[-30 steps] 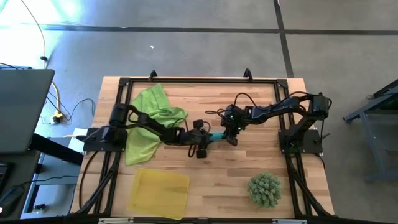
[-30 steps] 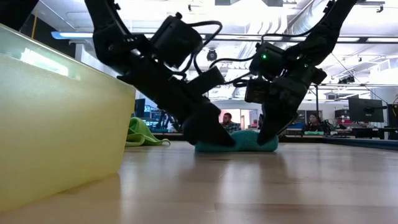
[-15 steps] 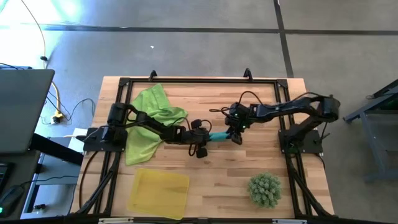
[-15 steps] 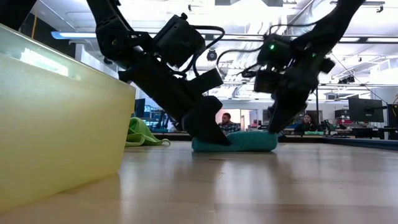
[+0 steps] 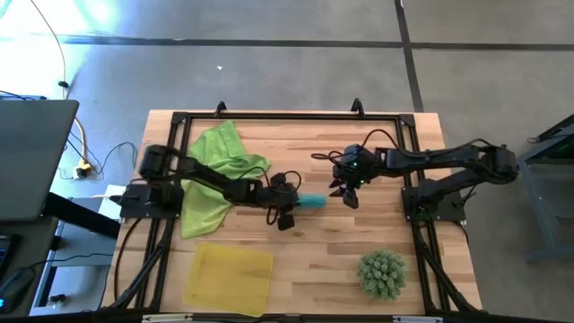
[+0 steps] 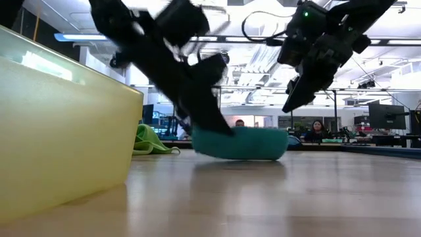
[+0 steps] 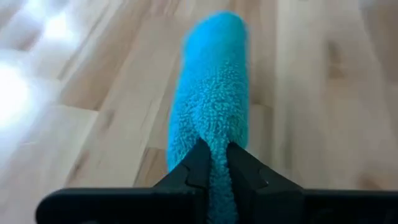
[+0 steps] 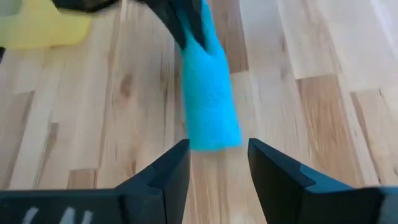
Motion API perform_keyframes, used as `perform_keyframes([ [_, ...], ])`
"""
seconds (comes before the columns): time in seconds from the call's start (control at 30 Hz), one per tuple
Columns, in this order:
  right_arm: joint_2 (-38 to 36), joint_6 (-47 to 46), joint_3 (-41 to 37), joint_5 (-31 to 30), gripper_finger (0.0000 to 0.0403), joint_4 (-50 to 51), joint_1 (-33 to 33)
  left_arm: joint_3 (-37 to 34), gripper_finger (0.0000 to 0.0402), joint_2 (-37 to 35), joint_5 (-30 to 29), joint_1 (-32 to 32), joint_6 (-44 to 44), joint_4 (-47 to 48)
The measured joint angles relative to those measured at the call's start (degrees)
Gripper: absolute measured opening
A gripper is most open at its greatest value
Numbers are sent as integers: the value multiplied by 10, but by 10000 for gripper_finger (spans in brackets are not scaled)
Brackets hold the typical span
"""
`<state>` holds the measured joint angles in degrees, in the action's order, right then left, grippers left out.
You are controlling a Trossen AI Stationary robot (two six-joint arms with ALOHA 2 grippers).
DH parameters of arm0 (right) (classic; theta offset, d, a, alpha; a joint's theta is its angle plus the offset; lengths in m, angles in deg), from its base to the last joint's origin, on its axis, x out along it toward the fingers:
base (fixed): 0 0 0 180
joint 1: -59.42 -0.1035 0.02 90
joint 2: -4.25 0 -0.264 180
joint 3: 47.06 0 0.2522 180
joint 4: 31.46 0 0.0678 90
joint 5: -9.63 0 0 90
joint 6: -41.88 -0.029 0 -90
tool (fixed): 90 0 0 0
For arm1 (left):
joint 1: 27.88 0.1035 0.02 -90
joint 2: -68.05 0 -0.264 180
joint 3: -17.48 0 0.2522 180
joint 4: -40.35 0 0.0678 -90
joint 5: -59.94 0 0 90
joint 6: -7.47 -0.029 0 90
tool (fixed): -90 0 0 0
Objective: Roll microfiber towels into tight, uniform cylinder then place into a basket
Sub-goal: Put the blue microfiber towel into the yellow bin
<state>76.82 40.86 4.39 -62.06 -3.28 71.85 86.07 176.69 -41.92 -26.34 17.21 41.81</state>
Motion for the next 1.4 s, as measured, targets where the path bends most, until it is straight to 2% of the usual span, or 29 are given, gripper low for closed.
perform_keyframes([
  [0.17, -5, 3, 1, -18, 155, 7, -6, 1, 17, -79, 4, -36, -36, 64],
  [0.27, -5, 7, 1, -18, 155, 12, -6, 1, 17, -137, 27, -72, -42, 106],
  [0.4, -5, 10, 1, -18, 155, 12, -6, 3, 17, -215, 23, -131, -43, 190],
  [0.5, -5, 10, 1, -18, 155, 9, -6, 3, 17, -259, -4, -180, -38, 266],
  [0.6, -5, 10, 1, -18, 155, 9, -6, 3, 17, -281, -61, -235, -6, 332],
  [0.8, -5, 9, 1, -37, 155, 8, -6, 3, 17, -281, -203, -359, 29, 398],
  [1.03, -5, 9, 1, -92, 155, 8, -6, 3, 17, -259, -377, -481, 148, 461],
  [1.17, -5, -8, 1, -111, 155, 6, -6, 3, 17, -224, -390, -510, 224, 507],
  [1.4, -5, -17, 1, -118, 155, 6, -6, 3, 17, -115, -393, -518, 248, 515],
])
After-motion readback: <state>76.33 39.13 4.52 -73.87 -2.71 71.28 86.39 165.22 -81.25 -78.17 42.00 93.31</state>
